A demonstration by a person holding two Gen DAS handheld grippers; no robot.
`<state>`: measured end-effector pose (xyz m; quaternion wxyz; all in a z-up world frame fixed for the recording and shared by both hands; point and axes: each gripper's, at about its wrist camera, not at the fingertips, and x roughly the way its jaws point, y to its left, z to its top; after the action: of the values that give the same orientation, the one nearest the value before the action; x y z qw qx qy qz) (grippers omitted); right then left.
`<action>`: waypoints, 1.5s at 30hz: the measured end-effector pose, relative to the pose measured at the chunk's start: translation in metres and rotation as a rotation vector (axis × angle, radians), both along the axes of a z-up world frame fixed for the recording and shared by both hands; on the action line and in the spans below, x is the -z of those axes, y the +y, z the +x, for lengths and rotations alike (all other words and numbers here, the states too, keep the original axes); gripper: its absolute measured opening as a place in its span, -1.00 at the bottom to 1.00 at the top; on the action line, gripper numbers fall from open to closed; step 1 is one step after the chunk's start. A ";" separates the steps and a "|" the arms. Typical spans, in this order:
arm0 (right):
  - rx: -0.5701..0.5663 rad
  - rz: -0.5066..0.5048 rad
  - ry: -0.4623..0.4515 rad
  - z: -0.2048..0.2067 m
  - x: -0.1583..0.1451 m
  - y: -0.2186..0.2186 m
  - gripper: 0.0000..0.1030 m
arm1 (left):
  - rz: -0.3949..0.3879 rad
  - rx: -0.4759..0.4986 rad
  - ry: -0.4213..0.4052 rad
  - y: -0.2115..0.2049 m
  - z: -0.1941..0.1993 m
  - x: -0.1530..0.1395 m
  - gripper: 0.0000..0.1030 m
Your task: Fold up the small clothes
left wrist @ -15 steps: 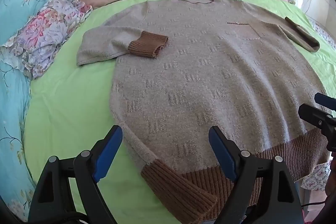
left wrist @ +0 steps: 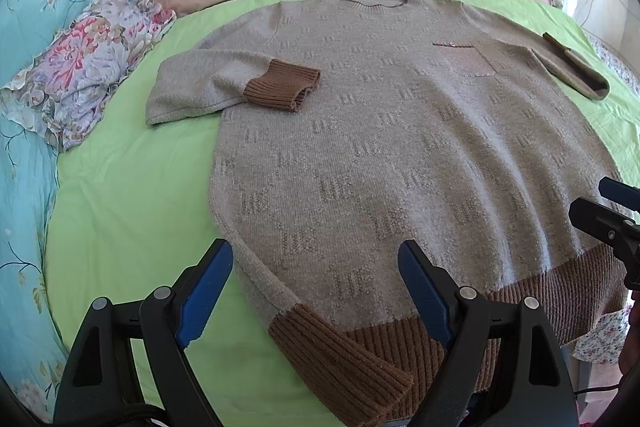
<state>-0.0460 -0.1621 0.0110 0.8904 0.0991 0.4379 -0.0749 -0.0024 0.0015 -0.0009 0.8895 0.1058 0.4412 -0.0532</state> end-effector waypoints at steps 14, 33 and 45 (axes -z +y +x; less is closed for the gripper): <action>-0.002 0.007 -0.009 -0.001 0.001 -0.004 0.99 | 0.000 0.005 0.000 -0.003 0.003 -0.001 0.66; 0.017 -0.024 0.041 0.003 0.001 -0.006 0.99 | -0.026 0.010 0.005 -0.005 0.010 -0.001 0.66; 0.032 -0.057 0.000 0.012 -0.005 -0.018 0.99 | -0.030 0.022 0.050 -0.010 0.029 -0.002 0.72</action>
<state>-0.0340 -0.1797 0.0162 0.8915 0.0807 0.4341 -0.1013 0.0270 -0.0088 0.0009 0.8790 0.0959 0.4614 -0.0721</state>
